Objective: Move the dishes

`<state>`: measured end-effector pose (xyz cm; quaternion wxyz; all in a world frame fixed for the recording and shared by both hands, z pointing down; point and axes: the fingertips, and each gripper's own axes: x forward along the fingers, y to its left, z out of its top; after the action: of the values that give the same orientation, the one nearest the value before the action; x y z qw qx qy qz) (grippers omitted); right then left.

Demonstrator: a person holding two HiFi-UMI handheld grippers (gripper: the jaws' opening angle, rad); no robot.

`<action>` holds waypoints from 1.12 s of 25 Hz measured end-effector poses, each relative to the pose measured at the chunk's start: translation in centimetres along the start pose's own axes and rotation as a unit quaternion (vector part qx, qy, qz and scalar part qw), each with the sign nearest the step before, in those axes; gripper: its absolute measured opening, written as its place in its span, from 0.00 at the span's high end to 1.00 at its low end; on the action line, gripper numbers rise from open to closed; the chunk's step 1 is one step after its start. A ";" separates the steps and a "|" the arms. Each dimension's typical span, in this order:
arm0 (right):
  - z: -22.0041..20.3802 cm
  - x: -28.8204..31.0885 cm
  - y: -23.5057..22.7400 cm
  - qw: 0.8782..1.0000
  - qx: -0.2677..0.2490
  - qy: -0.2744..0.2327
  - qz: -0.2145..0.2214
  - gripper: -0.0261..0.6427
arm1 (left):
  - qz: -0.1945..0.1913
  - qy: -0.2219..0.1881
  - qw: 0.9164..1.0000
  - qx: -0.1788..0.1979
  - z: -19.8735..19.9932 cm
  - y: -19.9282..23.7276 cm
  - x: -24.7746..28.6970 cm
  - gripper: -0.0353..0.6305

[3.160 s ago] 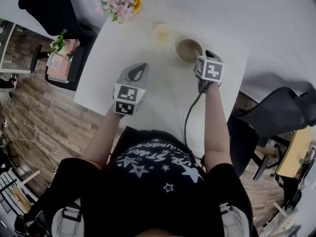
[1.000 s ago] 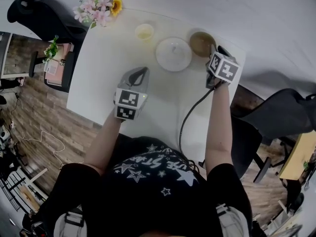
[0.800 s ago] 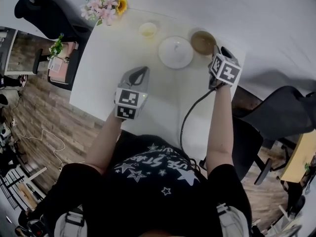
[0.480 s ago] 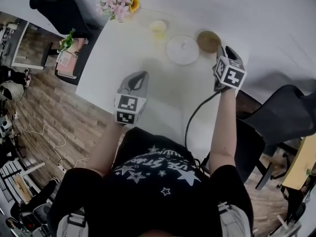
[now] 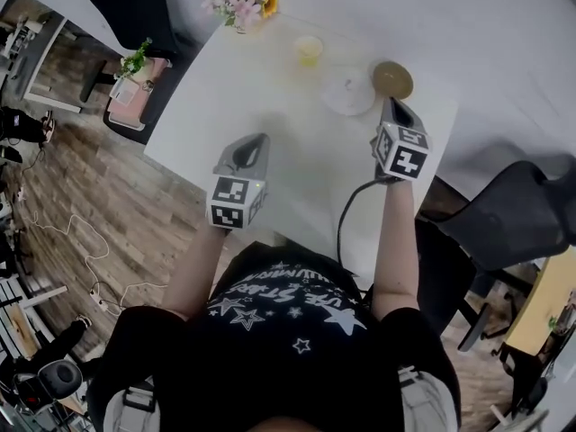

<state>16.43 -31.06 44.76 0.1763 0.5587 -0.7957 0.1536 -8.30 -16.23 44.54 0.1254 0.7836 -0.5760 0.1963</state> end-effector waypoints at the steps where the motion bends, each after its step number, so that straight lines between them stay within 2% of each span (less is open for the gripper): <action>1: -0.1 -0.3 0.7 1.000 0.001 0.000 0.004 0.95 | 0.003 -0.001 1.000 -0.004 -0.3 0.2 -0.6 0.93; 10: -0.7 -5.2 9.3 0.999 -0.031 -0.009 0.037 0.95 | 0.038 -0.035 0.998 -0.027 -2.6 2.5 -9.5 0.93; 18: -3.8 -12.5 18.3 0.997 -0.051 -0.021 0.056 0.95 | 0.036 -0.055 0.998 -0.009 -5.4 3.3 -19.1 0.93; 28: -9.8 -23.7 21.7 0.998 -0.046 -0.016 0.049 0.96 | 0.026 -0.049 0.998 -0.018 -11.7 -0.7 -29.9 0.93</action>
<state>4.44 0.17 41.77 0.1815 0.5128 -0.8310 0.1165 -17.27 14.48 41.41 0.1059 0.7747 -0.6049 0.1506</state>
